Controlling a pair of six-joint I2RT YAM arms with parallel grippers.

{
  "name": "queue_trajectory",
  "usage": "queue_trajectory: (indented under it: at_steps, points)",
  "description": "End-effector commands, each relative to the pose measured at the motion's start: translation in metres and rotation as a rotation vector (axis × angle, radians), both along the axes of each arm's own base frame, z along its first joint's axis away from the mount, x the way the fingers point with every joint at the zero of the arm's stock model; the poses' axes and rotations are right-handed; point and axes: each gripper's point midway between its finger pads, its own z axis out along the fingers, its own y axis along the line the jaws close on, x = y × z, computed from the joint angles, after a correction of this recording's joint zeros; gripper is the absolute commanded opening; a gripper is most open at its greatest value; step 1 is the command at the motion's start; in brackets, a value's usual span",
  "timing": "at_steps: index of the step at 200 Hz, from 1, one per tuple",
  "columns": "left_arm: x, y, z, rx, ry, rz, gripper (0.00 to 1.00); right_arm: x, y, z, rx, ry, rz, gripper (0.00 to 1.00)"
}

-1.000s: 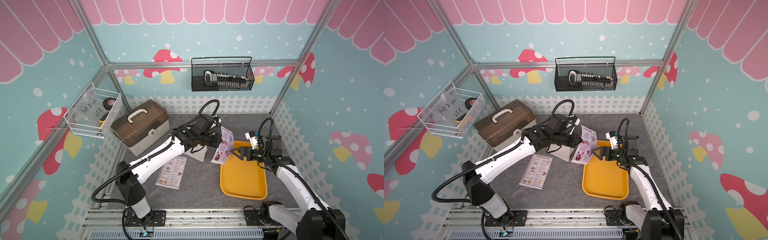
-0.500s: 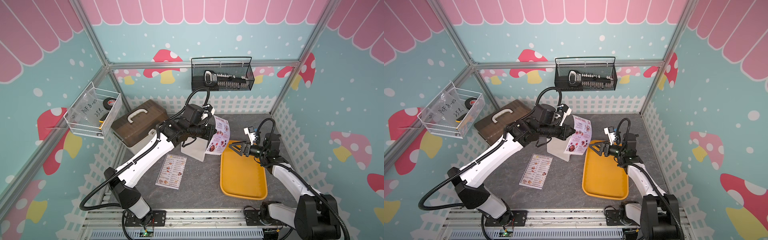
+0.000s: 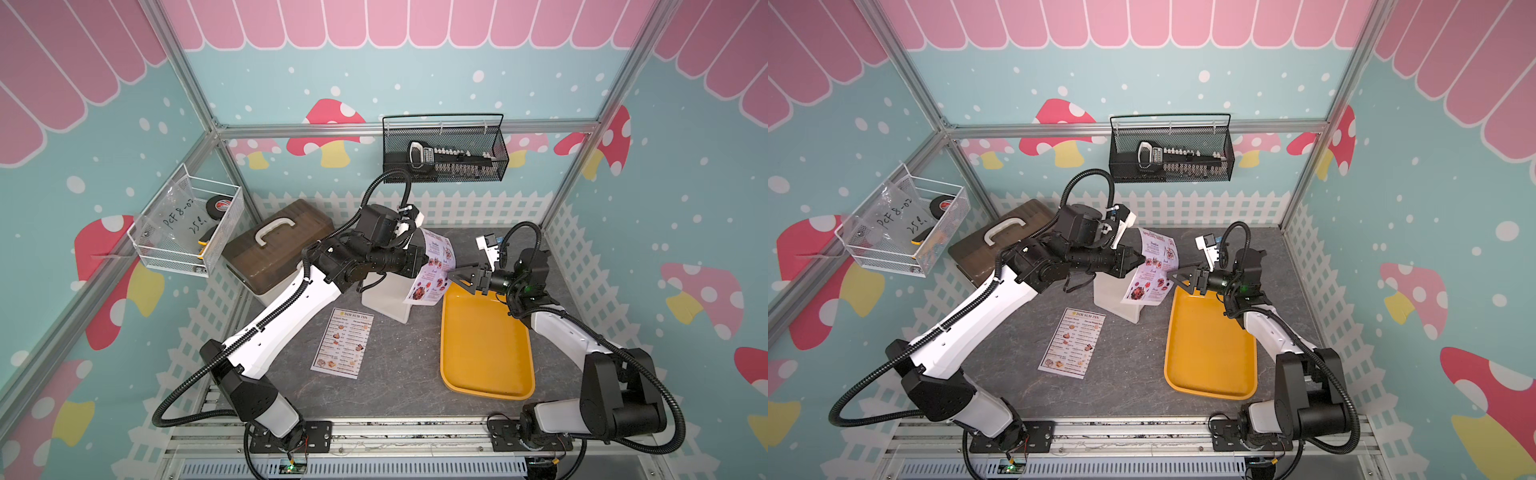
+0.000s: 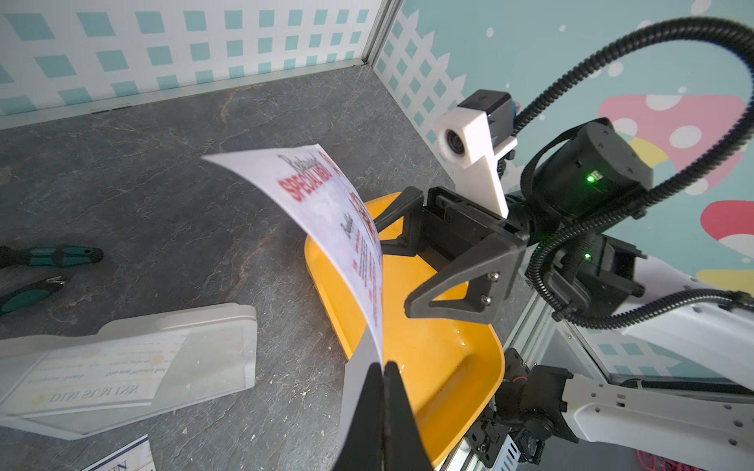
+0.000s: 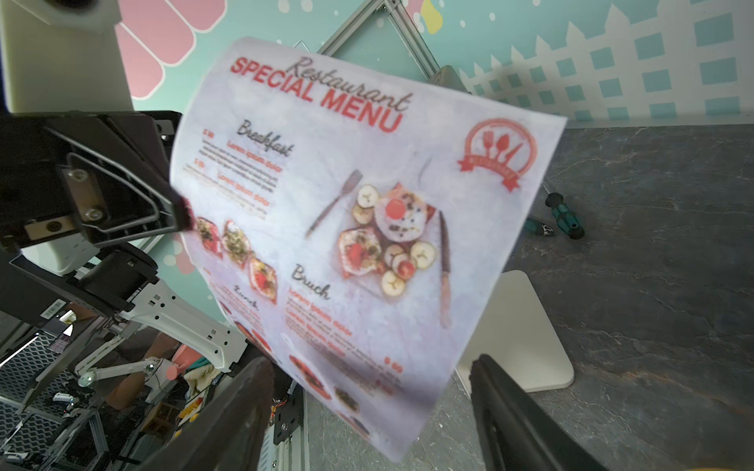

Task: Replace the menus in the menu holders
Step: Pick up the menu from the storage box.

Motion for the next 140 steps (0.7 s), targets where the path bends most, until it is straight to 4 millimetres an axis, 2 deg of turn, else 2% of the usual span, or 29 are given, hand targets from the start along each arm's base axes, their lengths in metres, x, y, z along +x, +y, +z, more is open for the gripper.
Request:
queue_trajectory:
  at_steps: [1,29,52,81,114,140]
  points:
    - [-0.005,0.01,0.026,-0.023,-0.055,-0.004,0.0,0.004,0.003,0.012,0.03,-0.037,0.015,0.8]
    - [-0.007,0.013,0.03,-0.03,-0.062,-0.006,0.0,0.006,0.011,0.017,0.056,-0.043,0.039,0.8]
    - [-0.003,0.015,0.027,-0.022,-0.059,0.0,0.0,0.0,0.022,0.036,0.108,-0.084,0.09,0.77]
    - [0.005,0.025,0.026,-0.022,-0.057,0.032,0.0,-0.003,0.023,0.053,0.184,-0.087,0.114,0.75]
    - [0.01,0.032,0.023,-0.019,-0.056,0.045,0.0,-0.003,0.024,0.058,0.21,-0.067,0.121,0.72]
    - [0.014,0.037,0.017,-0.02,-0.047,0.061,0.0,-0.008,0.023,0.069,0.217,-0.077,0.129,0.69]
